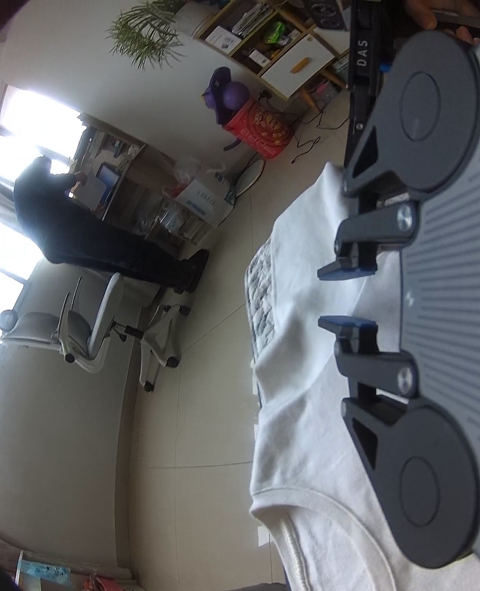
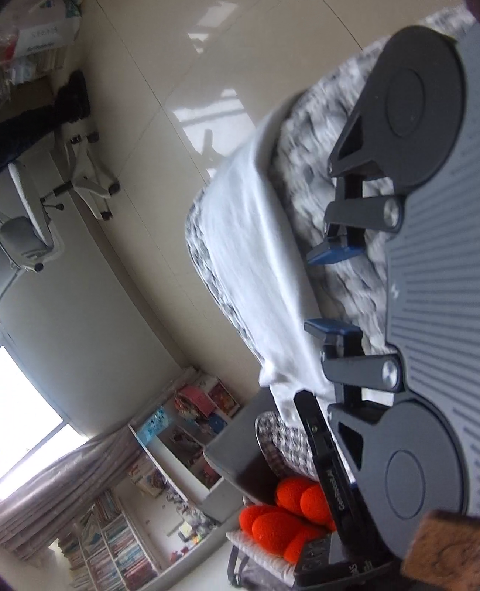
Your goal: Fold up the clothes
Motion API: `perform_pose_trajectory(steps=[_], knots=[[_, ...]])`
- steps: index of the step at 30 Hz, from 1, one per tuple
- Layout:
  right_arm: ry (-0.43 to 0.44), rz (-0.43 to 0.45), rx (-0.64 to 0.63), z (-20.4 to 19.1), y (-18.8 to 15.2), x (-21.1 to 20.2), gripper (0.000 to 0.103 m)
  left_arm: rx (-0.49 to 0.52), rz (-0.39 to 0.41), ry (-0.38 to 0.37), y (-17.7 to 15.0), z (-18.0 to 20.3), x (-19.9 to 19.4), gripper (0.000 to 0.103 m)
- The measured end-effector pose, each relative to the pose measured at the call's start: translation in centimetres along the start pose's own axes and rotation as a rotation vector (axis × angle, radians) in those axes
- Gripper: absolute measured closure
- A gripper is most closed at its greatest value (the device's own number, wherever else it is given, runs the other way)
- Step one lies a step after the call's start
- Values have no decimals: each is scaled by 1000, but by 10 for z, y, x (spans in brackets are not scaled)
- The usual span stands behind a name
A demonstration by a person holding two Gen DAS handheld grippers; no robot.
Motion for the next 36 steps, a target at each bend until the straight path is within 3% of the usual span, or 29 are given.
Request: perform_pose_trajectory(steps=[5,10,13,18,22,28,34,36], knots=[[159,-131,81,-13,-11,16,65,32,11,13,-3,-5,1,83],[223,-215,126,-21,-5,29,67,-34,63,-32,-6,-20,2,83],[223,-214,96,-27,-6,32,67,-40,67,-18,-10,-21,5,83],[242,-185,77,-35,-9,29,55,-16,40,-7,-10,-16,-1,83],[314,-134,158,-27,-6,25,55,12,-3,-38,-7,-5,-14,83],[408,-131,304,-7,2,15,55,89,-47,-98,-15,22,-11,81],[418,-134,291,-7,3,11,55,198,-111,20,-30,22,6,81],[416,-134,281,-11,2,12,54,206,-100,25,-29,21,6,92]])
Point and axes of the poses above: each gripper's, at about its wrist camera, not at the fingertips, and x roughly the way its jaws point, z to its right, y to its top, the point moved 9 cm from there along x, roughly the way its jaws point, and after that the axes turned 9 degrees about -y, right-handed, at the moved point
